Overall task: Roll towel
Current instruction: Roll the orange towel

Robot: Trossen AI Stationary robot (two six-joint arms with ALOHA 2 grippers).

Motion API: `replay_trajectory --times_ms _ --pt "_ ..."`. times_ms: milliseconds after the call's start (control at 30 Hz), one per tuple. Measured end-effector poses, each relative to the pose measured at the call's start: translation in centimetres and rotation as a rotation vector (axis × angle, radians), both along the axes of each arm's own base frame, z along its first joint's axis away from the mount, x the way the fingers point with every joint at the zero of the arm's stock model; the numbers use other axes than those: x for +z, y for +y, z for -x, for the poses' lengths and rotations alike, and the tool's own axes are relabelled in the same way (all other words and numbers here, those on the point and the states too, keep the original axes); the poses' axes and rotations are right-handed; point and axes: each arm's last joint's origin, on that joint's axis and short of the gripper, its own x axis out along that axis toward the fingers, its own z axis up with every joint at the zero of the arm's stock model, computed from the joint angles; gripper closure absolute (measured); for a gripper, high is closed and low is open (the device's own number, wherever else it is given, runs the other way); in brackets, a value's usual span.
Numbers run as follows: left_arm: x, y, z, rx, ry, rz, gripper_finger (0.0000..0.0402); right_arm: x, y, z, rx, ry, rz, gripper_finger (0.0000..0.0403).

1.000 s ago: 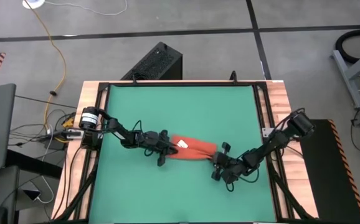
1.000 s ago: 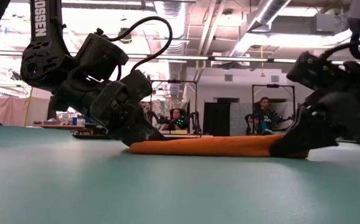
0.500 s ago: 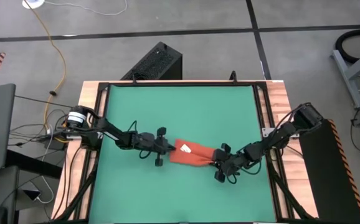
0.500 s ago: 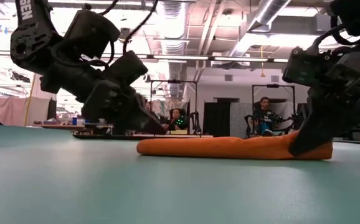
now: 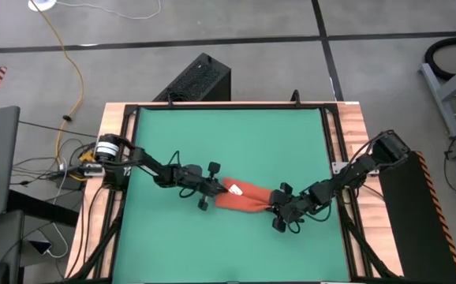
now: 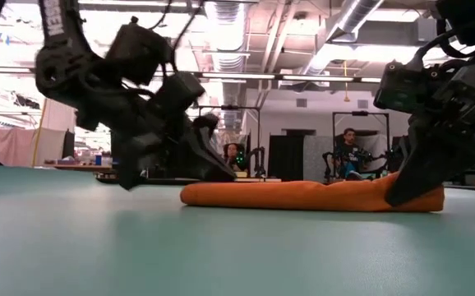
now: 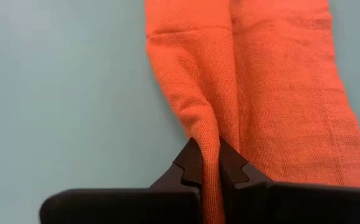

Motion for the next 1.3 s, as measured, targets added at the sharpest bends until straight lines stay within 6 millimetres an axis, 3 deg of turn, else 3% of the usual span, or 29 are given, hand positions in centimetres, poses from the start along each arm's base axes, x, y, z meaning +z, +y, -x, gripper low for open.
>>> replay_trajectory --times_ms 300,433,633,900,1300 --pt "-3.3 0.2 -1.2 0.013 0.113 0.077 0.0401 0.2 0.2 0.1 -0.037 0.024 -0.121 0.0381" --pt "-3.9 0.2 -1.0 0.032 0.189 0.124 0.0401 0.9 0.3 0.3 -0.083 0.028 -0.230 0.0381" --pt "-4.1 -0.5 -0.9 0.054 0.229 0.236 0.0401 3.0 -0.1 0.7 -0.154 -0.026 -0.345 0.0375" --pt "-4.1 -1.7 -0.7 0.030 0.259 0.343 0.0401 4.7 -1.8 1.1 -0.354 0.028 -0.556 0.0377" --pt "-4.1 -2.1 -0.6 0.035 0.281 0.425 0.0401 4.7 -3.9 0.6 -0.527 0.124 -0.725 0.0377"
